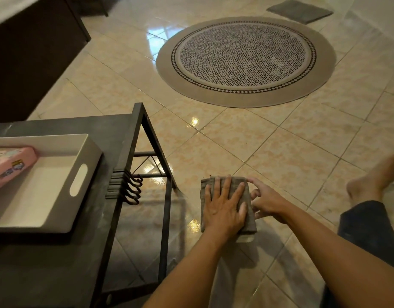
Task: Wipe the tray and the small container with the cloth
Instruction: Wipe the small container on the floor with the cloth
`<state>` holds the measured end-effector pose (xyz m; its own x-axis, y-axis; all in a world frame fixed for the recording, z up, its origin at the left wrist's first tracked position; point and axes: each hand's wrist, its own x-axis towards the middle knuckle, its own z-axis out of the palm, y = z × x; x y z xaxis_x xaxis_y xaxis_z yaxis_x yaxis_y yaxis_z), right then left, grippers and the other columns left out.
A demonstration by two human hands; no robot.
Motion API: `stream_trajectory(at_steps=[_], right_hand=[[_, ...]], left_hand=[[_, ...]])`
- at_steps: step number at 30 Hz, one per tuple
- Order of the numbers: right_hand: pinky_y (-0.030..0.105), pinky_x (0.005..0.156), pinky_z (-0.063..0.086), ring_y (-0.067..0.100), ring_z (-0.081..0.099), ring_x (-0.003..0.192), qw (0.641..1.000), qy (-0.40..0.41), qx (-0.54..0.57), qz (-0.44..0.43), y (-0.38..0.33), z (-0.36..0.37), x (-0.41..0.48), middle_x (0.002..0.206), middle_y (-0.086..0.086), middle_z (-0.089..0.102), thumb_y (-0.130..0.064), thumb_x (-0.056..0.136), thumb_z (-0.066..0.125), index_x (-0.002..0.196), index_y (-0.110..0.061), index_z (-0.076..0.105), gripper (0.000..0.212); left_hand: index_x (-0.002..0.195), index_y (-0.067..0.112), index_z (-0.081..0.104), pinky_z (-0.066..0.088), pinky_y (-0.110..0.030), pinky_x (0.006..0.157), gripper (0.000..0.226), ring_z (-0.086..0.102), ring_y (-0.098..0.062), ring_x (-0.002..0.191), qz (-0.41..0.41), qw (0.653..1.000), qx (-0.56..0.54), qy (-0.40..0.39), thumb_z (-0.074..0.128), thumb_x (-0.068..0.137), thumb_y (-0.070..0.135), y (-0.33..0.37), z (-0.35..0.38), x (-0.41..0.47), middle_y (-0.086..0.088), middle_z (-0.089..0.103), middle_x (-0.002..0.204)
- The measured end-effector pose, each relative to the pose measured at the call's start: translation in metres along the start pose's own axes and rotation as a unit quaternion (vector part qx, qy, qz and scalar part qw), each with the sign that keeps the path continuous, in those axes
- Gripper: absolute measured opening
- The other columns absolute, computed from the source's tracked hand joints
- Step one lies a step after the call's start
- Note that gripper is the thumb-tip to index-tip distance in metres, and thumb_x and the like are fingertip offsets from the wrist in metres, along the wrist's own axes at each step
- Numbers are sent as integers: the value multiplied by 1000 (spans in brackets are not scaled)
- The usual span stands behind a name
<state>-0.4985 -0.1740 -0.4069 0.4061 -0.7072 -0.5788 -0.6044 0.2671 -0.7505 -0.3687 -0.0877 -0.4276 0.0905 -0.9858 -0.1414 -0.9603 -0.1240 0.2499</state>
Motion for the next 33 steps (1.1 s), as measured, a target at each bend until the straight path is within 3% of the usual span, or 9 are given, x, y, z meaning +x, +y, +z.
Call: stream_trajectory(at_steps=[3,15,20,27,33], right_hand=[[55,69,62,25,66,75,1000,6,1,3,-2,0,-3,88,13,58,17,82,55,145,-38,36,86],[53,69,63,19,62,69,1000,12,8,-3,-4,5,-5,82,10,55,20,80,52,142,-35,41,83],[54,68,63,23,60,67,1000,14,0,1,-5,5,-1,84,12,53,16,83,57,142,-37,40,81],[53,68,63,28,67,79,1000,-2,6,4,-5,3,2,88,15,59,18,79,55,139,-37,43,82],[54,68,63,26,64,75,1000,0,3,9,-5,2,3,89,15,56,19,80,55,140,-38,41,83]], left_hand=[[153,39,-7,-22,-48,113,64,-27,-27,146,-4,1000,2,5,19,97,56,-4,3,2,-4,-21,163],[153,38,-9,-21,-50,115,64,-29,-28,145,-14,1000,0,-7,18,98,54,1,5,-2,-5,-24,161],[153,37,-11,-24,-48,114,65,-32,-27,144,-61,998,-17,10,20,98,54,-9,7,-2,-6,-28,159],[154,34,-6,-21,-50,114,64,-28,-26,145,-13,1000,3,4,18,98,52,1,7,5,-4,-22,162],[152,35,-13,-20,-52,115,64,-32,-27,143,-58,998,-7,-5,18,98,52,3,14,-6,-3,-29,158]])
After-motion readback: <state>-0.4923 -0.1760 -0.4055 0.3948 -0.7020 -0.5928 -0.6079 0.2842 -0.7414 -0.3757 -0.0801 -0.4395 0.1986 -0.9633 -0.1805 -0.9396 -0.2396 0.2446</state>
